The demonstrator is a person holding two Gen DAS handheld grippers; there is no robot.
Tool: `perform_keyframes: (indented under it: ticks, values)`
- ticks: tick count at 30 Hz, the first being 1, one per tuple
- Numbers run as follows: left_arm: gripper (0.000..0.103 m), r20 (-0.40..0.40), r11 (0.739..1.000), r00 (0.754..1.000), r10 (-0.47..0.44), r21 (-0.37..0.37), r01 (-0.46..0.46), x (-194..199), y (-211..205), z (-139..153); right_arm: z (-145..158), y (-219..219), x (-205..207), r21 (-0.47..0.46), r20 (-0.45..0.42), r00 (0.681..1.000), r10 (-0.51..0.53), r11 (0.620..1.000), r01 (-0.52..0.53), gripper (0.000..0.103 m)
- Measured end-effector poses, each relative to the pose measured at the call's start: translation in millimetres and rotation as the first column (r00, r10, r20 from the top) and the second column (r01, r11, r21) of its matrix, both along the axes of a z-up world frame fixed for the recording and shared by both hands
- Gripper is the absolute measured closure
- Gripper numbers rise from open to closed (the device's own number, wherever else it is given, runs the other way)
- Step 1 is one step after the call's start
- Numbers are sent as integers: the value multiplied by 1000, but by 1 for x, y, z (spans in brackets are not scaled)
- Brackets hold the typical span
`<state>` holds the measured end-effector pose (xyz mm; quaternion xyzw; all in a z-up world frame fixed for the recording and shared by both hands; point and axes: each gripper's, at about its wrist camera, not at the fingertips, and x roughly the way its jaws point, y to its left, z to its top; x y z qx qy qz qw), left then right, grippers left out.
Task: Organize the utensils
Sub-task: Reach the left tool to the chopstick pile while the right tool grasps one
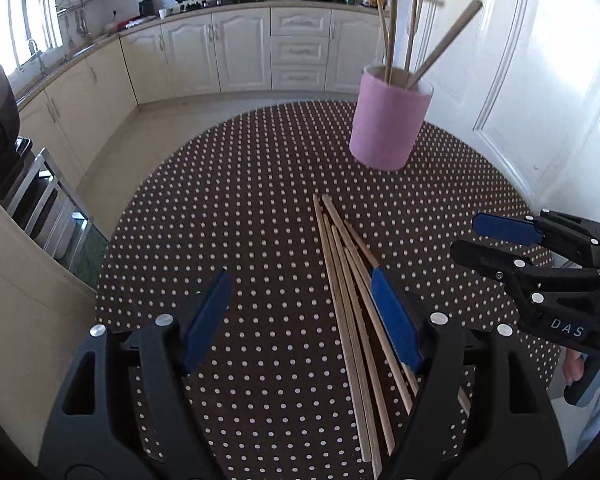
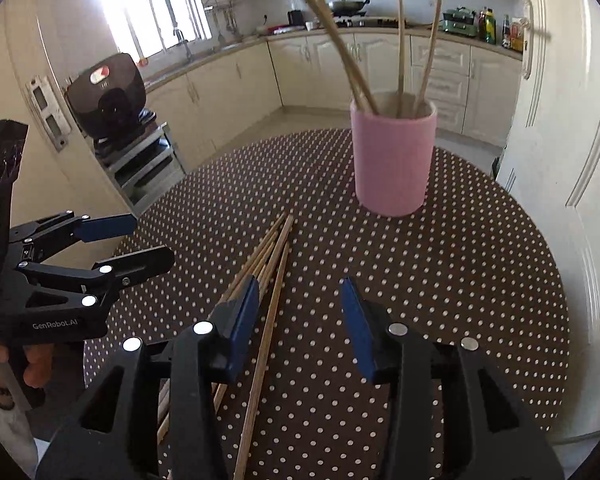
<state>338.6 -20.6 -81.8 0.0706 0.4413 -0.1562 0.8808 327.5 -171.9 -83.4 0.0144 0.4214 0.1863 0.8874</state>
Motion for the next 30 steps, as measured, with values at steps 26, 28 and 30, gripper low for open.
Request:
perform_keyframes:
  ticks: [26, 28, 30]
  values:
    - [43, -167, 996, 985, 34, 86, -20, 50, -23, -53, -35, 9, 18, 20, -143, 989, 42, 999, -40, 61]
    - [51, -170, 993, 984, 59, 115, -40, 59, -23, -56, -36, 13, 22, 14, -154, 987, 52, 999, -50, 61]
    - [58, -182, 994, 982, 54, 102, -36, 66, -24, -56, -37, 18, 25, -3, -162, 985, 59, 998, -61, 61]
